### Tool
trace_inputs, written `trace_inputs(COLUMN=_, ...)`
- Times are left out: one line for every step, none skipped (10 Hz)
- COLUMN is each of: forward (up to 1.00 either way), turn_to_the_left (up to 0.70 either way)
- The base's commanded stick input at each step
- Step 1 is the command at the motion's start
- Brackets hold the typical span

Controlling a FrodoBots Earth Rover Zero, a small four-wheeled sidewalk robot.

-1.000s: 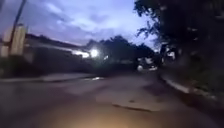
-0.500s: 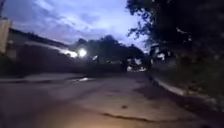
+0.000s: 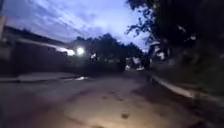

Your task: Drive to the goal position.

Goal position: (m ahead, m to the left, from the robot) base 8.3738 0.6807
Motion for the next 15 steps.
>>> trace_inputs(forward=0.70, turn_to_the_left=-0.35)
trace_inputs(forward=0.70, turn_to_the_left=-0.35)
trace_inputs(forward=0.70, turn_to_the_left=-0.35)
trace_inputs(forward=0.70, turn_to_the_left=-0.35)
trace_inputs(forward=0.70, turn_to_the_left=-0.35)
trace_inputs(forward=0.70, turn_to_the_left=-0.35)
trace_inputs(forward=0.70, turn_to_the_left=-0.35)
trace_inputs(forward=0.70, turn_to_the_left=-0.14)
trace_inputs(forward=0.70, turn_to_the_left=-0.05)
trace_inputs(forward=0.70, turn_to_the_left=0.00)
trace_inputs(forward=0.70, turn_to_the_left=0.00)
trace_inputs(forward=0.70, turn_to_the_left=-0.12)
trace_inputs(forward=0.70, turn_to_the_left=-0.23)
trace_inputs(forward=0.70, turn_to_the_left=-0.33)
trace_inputs(forward=0.70, turn_to_the_left=-0.35)
